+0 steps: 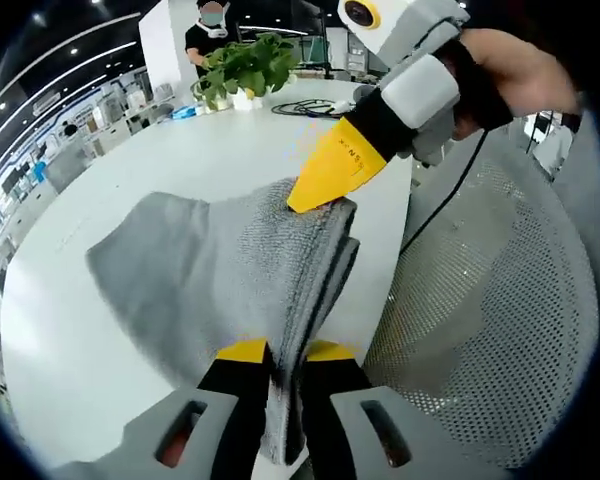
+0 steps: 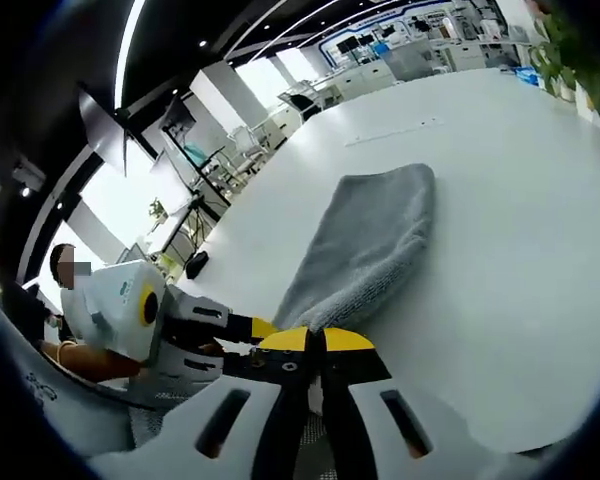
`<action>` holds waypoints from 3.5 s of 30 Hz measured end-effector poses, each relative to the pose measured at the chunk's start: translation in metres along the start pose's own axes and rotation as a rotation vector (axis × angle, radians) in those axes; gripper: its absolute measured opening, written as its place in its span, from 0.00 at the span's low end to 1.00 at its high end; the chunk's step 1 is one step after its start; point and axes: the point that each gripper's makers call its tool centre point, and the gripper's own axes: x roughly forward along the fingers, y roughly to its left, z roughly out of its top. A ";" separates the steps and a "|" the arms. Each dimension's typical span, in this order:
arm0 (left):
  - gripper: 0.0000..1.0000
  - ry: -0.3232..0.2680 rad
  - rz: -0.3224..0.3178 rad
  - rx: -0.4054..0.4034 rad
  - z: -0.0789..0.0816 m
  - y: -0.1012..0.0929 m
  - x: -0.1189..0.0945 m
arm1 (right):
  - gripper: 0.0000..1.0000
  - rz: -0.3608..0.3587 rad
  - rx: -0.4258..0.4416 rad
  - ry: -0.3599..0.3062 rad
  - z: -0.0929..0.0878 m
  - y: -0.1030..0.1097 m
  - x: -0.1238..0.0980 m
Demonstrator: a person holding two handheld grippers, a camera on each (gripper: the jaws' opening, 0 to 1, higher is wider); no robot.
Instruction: Fold the towel on the table until its edges align and the towel forms a compact rectangular stack.
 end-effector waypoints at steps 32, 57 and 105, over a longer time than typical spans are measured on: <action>0.07 -0.009 -0.097 -0.006 0.030 0.018 -0.012 | 0.36 0.118 -0.756 0.017 -0.002 0.042 0.006; 0.37 -0.114 -0.022 0.114 0.026 0.016 -0.026 | 0.03 0.073 -0.593 0.072 0.014 0.027 0.016; 0.26 0.041 -0.054 -0.181 -0.079 0.027 -0.030 | 0.22 -0.021 -0.459 0.247 -0.061 -0.028 -0.003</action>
